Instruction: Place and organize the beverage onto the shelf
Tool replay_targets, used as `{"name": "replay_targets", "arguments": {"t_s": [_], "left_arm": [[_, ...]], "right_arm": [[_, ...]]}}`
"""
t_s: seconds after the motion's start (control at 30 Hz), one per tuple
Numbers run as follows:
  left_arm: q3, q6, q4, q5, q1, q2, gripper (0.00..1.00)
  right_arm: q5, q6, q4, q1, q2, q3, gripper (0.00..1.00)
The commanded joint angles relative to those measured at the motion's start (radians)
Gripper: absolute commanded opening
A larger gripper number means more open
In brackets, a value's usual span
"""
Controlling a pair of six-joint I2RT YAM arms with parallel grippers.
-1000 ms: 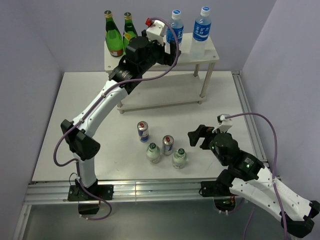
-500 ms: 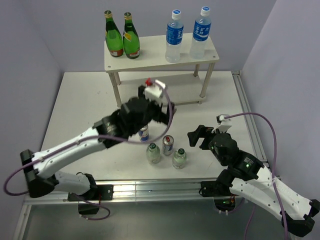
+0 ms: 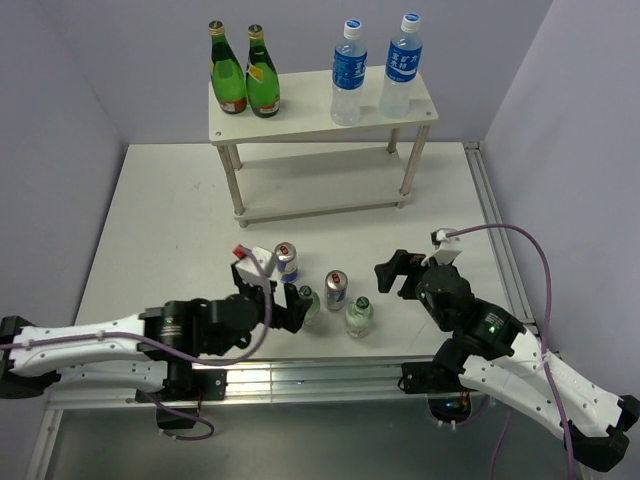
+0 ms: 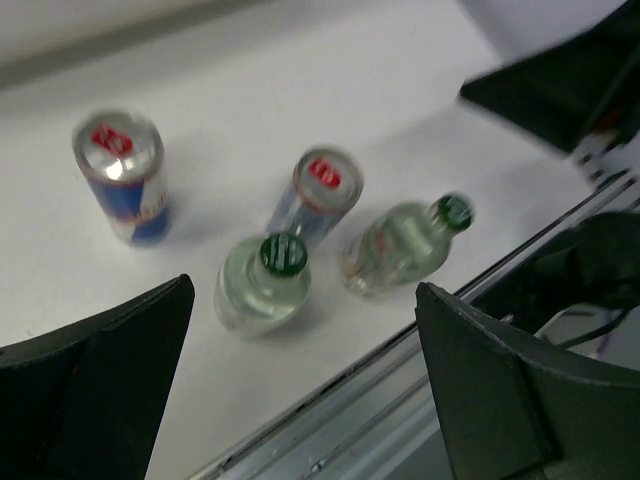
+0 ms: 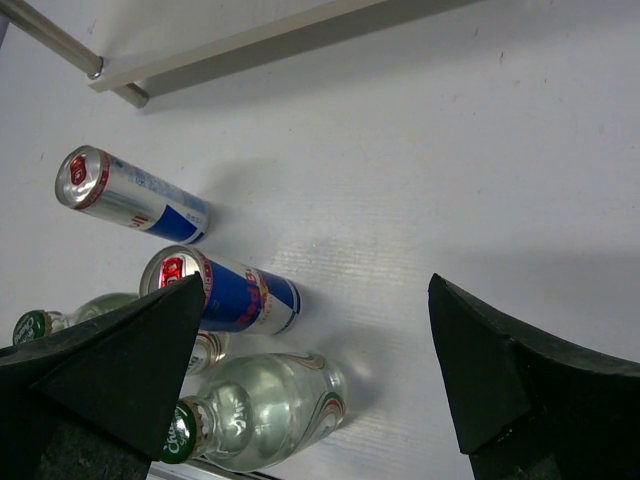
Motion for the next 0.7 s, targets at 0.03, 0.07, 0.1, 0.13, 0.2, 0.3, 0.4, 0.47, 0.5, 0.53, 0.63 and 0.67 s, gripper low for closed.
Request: {"name": "replay_targets", "arguments": {"t_s": [0.03, 0.07, 0.1, 0.13, 0.2, 0.3, 0.4, 0.47, 0.5, 0.53, 0.63, 0.67], "left_arm": [[-0.146, -0.176, 0.109, -0.022, -0.040, 0.057, 0.99], [-0.191, -0.179, 0.143, -0.016, -0.045, 0.073, 0.99], [-0.210, -0.186, 0.175, -0.022, -0.053, 0.086, 0.99], [-0.227, -0.188, 0.223, -0.024, -0.056, 0.098, 0.99], [-0.250, -0.185, 0.258, -0.030, -0.059, 0.144, 0.99], [-0.252, -0.186, 0.284, -0.048, -0.059, 0.201, 0.99], [-0.267, -0.186, 0.323, -0.068, -0.060, 0.242, 1.00], [-0.291, -0.193, 0.367, -0.091, -0.059, 0.270, 0.99], [-0.299, -0.193, 0.385, -0.097, -0.059, 0.279, 0.99], [-0.314, -0.190, 0.401, -0.105, -0.059, 0.303, 0.99], [-0.327, -0.186, 0.464, -0.137, -0.059, 0.345, 0.99], [-0.327, -0.186, 0.473, -0.145, -0.057, 0.377, 0.99]], "right_arm": [[0.029, 0.019, 0.003, 0.010, 0.009, 0.015, 1.00], [0.029, 0.020, 0.003, 0.010, 0.006, 0.014, 1.00], [0.029, 0.020, 0.003, 0.010, 0.004, 0.012, 1.00], [0.031, 0.022, 0.001, 0.013, 0.004, 0.012, 1.00], [0.035, 0.023, 0.000, 0.016, 0.007, 0.012, 1.00], [0.038, 0.023, 0.000, 0.019, 0.015, 0.014, 1.00], [0.040, 0.023, 0.000, 0.022, 0.017, 0.011, 1.00], [0.040, 0.025, 0.001, 0.022, 0.010, 0.011, 1.00], [0.040, 0.023, 0.001, 0.024, 0.009, 0.009, 1.00], [0.041, 0.023, 0.003, 0.024, 0.007, 0.008, 1.00], [0.041, 0.025, 0.001, 0.025, 0.012, 0.008, 1.00], [0.041, 0.023, 0.003, 0.027, 0.013, 0.008, 1.00]]}}
